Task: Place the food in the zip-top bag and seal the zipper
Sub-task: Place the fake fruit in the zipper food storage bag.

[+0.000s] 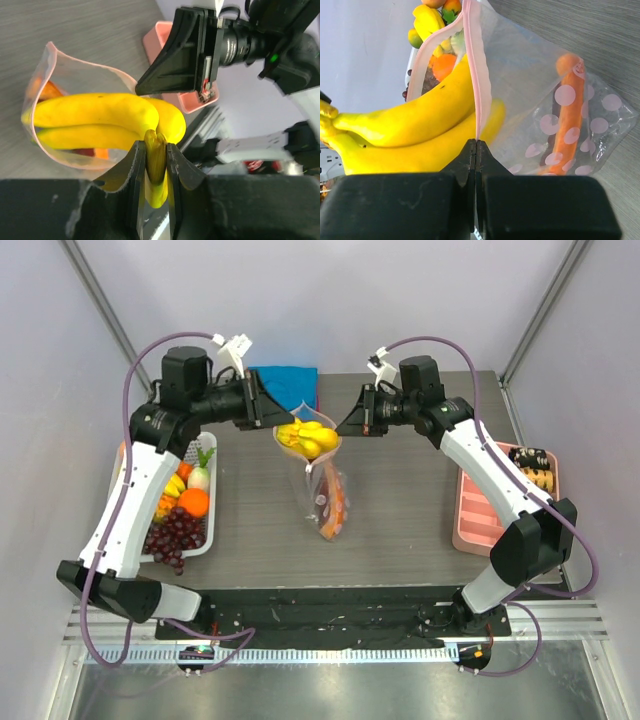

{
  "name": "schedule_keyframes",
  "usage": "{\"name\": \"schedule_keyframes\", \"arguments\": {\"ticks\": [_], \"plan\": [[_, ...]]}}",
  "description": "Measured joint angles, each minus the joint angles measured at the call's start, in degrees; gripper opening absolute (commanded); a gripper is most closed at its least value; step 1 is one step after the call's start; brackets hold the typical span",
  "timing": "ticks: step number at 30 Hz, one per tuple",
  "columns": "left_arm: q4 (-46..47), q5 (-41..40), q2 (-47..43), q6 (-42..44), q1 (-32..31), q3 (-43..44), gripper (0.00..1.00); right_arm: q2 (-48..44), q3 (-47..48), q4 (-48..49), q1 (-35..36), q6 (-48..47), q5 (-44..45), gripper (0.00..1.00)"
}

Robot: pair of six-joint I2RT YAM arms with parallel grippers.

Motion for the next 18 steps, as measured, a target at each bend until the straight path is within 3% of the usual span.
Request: {"name": "schedule_keyframes", "arguments": {"ticks": [7,13,18], "plan": [[-13.68,-7.48,7.23,15.93,-7.61,12.48,0.0,0.0,0.04,-0.02,0.76,-0.85,-1.03,0.01],[-23.85,-12.2,14.05,25.86,-10.23,17.92,0.0,0.0,1.31,-0.94,1.62,-2.73,-1.62,0.01],[-27.41,-15.63,14.56,30.45,-11.45,20.7,0.0,0.0,1.9,-1.62,2.69,-4.2,-1.79,0.01]]}}
